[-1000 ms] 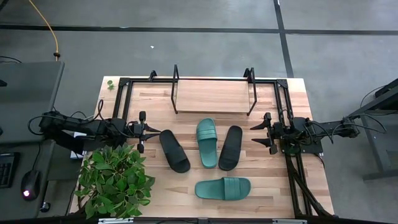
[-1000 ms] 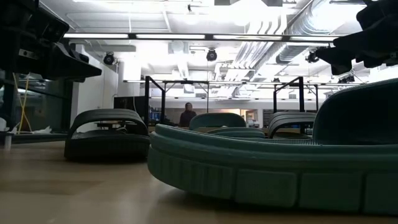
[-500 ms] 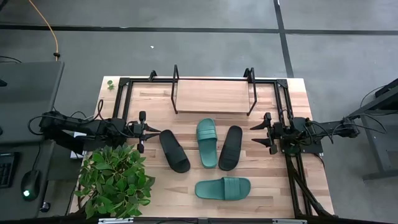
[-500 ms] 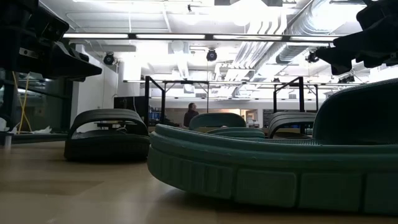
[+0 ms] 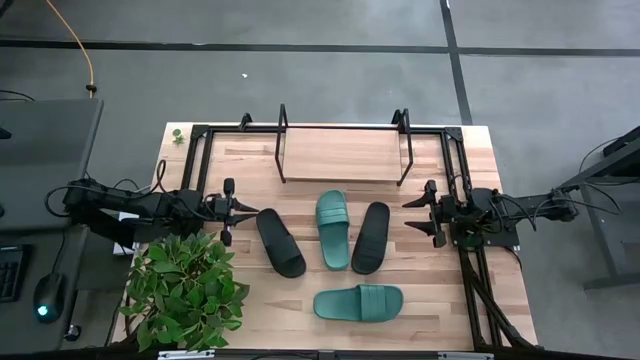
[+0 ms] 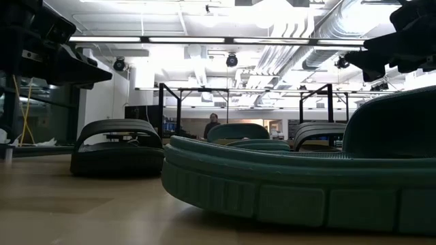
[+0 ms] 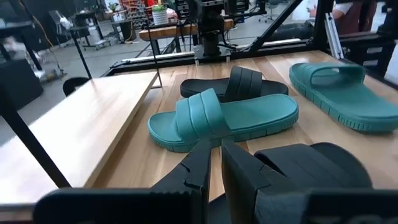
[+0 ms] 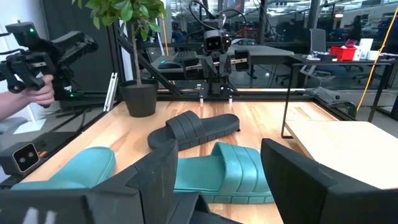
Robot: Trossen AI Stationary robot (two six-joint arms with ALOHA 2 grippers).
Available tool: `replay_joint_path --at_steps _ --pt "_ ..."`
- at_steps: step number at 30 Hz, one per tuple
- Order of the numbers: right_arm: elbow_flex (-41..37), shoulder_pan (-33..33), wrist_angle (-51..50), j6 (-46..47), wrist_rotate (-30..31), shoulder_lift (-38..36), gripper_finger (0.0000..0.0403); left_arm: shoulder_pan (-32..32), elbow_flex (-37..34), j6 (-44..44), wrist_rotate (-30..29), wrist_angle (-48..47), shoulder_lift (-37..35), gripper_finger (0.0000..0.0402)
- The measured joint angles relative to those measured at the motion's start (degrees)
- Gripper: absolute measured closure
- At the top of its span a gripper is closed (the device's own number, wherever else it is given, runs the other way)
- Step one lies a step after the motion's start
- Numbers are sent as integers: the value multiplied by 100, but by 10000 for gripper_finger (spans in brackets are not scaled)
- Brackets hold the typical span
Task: Pick and place slides into the shelf
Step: Put the bottom green slides on the shelf
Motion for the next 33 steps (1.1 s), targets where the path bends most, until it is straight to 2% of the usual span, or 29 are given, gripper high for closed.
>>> replay_joint_path --at_steps 6,14,30,33 --pt "0 -1 1 0 0 0 180 0 0 -724 2 4 0 373" --pt "0 -2 1 -25 -2 0 180 0 0 -986 -15 81 0 373" --pt "0 -1 -37 -2 46 0 180 0 -1 -1342 284 1182 -2 373" --pt "-1 0 -37 -2 48 0 180 0 -1 -1477 303 1260 0 361"
